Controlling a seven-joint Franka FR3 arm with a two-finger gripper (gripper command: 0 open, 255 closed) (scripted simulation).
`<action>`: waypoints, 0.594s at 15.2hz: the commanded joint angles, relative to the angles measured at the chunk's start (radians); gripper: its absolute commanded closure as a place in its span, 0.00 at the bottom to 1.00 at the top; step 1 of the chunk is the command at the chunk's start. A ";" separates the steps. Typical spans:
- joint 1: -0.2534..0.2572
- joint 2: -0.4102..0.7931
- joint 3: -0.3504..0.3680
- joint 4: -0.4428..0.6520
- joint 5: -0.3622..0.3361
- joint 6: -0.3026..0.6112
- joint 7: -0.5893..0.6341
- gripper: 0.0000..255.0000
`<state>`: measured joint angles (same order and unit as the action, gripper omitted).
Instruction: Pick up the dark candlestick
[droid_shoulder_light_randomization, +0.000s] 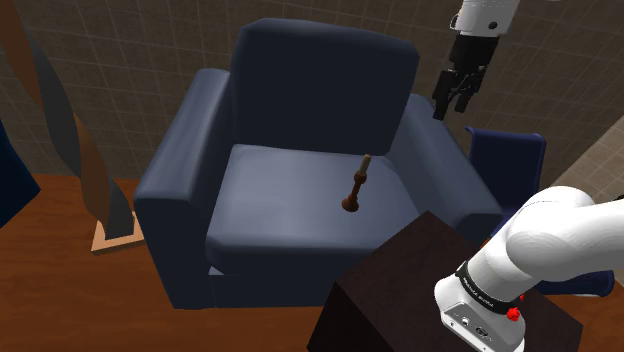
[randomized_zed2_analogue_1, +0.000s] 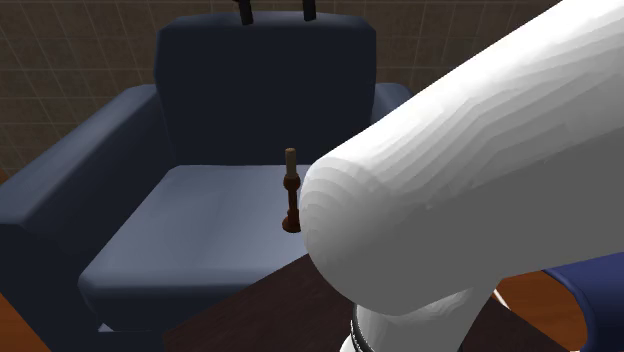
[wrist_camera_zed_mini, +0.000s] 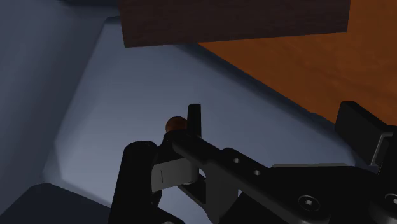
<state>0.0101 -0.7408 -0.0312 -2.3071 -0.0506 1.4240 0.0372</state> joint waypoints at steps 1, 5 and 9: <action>0.000 0.000 0.000 0.000 0.000 0.000 0.000 0.00; -0.006 0.112 -0.015 -0.025 -0.028 0.107 -0.017 0.00; -0.013 0.240 -0.029 -0.030 -0.055 0.210 -0.031 0.00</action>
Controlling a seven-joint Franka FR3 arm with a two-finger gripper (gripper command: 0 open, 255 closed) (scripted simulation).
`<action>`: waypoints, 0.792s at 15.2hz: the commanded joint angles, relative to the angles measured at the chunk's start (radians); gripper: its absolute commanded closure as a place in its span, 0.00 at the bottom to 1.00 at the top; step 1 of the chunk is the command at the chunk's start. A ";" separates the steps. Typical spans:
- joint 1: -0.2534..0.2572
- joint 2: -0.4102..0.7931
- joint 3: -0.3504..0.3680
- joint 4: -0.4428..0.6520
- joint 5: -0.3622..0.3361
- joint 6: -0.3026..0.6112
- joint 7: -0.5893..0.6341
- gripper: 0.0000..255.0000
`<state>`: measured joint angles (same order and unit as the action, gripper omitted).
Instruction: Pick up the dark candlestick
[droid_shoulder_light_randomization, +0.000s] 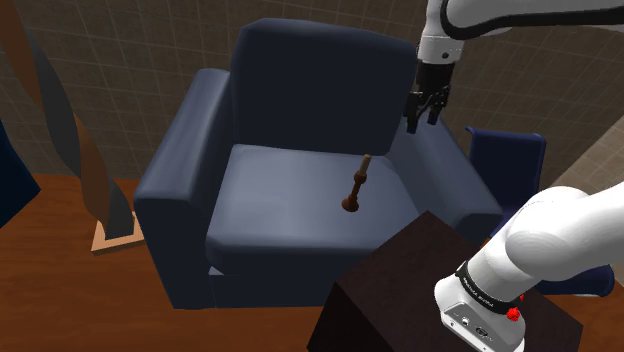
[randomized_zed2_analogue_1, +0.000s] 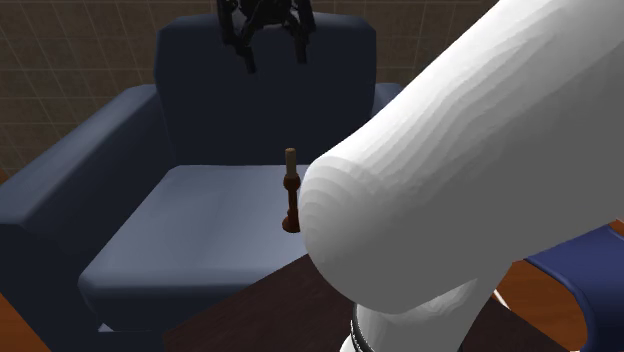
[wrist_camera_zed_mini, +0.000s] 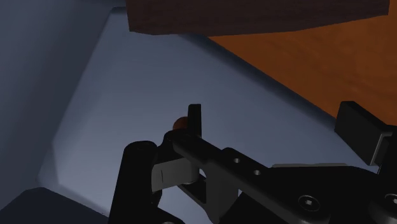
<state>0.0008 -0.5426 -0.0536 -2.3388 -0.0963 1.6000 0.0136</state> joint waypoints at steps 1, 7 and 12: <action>-0.005 0.076 -0.010 0.003 -0.016 0.059 -0.010 0.00; -0.018 0.293 -0.030 0.042 -0.051 0.194 -0.025 0.00; -0.029 0.486 -0.043 0.109 -0.077 0.284 -0.034 0.00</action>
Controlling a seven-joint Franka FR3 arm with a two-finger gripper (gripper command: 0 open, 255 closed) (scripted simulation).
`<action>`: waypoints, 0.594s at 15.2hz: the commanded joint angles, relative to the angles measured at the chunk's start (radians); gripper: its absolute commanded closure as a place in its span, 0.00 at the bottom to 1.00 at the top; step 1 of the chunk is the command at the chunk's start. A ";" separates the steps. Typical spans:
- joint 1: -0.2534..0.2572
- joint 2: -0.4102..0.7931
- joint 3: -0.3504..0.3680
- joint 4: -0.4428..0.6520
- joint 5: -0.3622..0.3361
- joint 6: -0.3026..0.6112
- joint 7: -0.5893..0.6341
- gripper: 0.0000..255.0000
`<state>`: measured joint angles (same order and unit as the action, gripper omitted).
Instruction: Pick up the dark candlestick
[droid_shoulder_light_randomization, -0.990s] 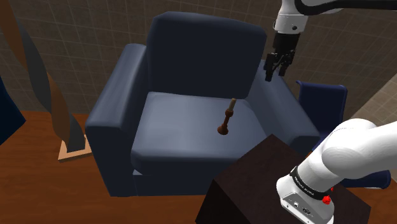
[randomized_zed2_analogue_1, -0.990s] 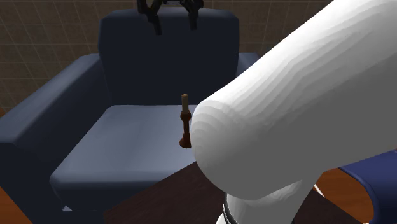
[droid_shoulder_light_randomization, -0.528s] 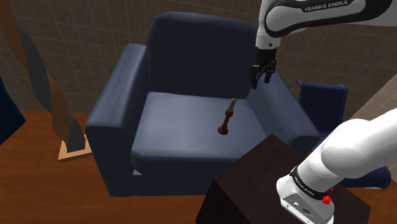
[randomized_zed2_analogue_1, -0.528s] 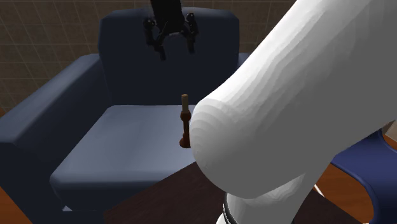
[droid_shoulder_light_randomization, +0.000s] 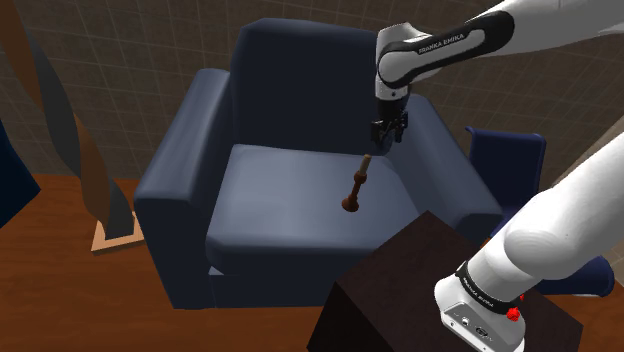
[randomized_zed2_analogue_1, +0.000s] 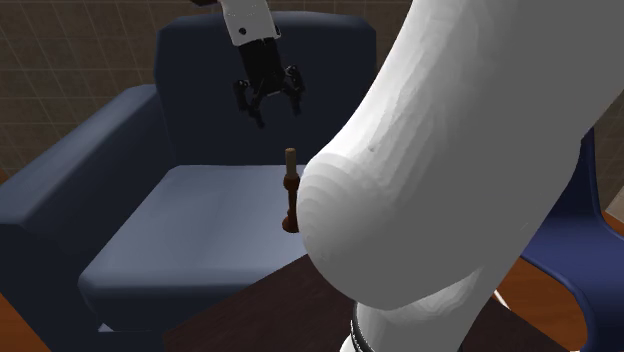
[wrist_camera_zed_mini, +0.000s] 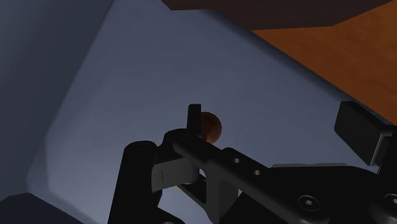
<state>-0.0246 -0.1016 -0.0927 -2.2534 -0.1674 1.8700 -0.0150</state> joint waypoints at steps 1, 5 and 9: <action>-0.006 0.084 -0.007 0.040 -0.011 0.030 -0.007 0.00; -0.016 0.243 -0.016 0.120 -0.027 0.081 -0.014 0.00; -0.026 0.404 -0.024 0.219 -0.042 0.116 -0.021 0.00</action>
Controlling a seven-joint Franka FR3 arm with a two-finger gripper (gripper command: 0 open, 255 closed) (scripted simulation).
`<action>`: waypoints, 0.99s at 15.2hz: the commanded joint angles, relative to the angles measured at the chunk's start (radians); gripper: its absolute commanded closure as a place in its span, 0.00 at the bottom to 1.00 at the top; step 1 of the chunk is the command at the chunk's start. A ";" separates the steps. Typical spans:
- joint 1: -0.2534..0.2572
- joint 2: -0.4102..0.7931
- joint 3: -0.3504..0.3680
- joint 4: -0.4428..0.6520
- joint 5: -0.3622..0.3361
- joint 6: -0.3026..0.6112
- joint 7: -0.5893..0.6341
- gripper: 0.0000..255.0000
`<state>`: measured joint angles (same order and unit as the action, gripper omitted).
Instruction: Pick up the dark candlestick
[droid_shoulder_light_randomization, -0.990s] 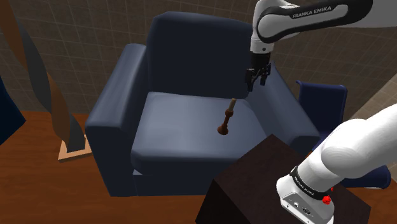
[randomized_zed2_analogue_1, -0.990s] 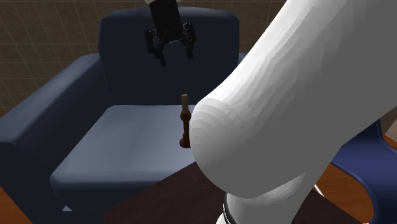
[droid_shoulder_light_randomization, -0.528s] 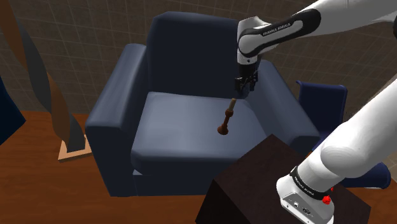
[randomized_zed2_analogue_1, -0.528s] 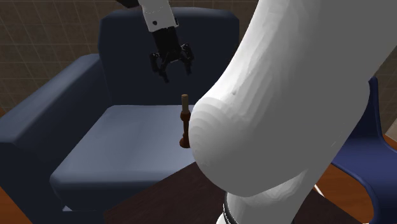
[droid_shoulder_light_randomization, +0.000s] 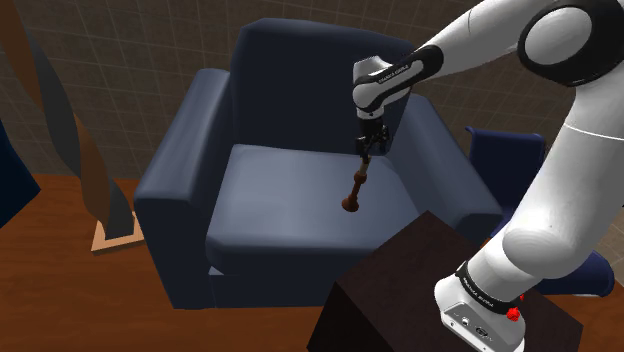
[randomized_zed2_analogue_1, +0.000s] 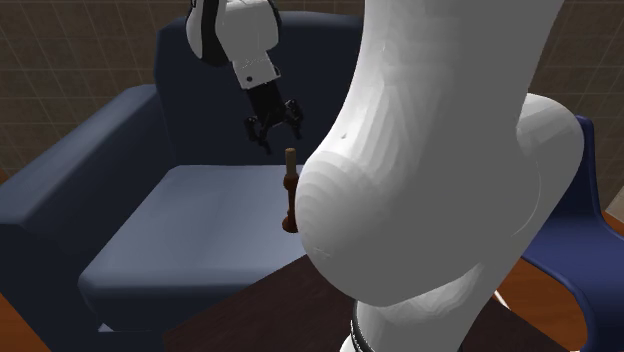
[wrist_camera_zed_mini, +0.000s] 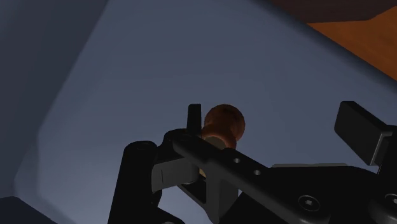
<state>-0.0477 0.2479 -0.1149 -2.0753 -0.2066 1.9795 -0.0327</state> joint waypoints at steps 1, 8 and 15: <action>-0.005 0.095 -0.003 0.069 -0.005 0.013 -0.005 0.00; -0.026 0.383 -0.015 0.301 -0.022 0.023 -0.021 0.00; -0.036 0.520 -0.016 0.393 -0.024 0.053 -0.018 0.00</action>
<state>-0.0829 0.7554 -0.1314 -1.6870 -0.2309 2.0253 -0.0515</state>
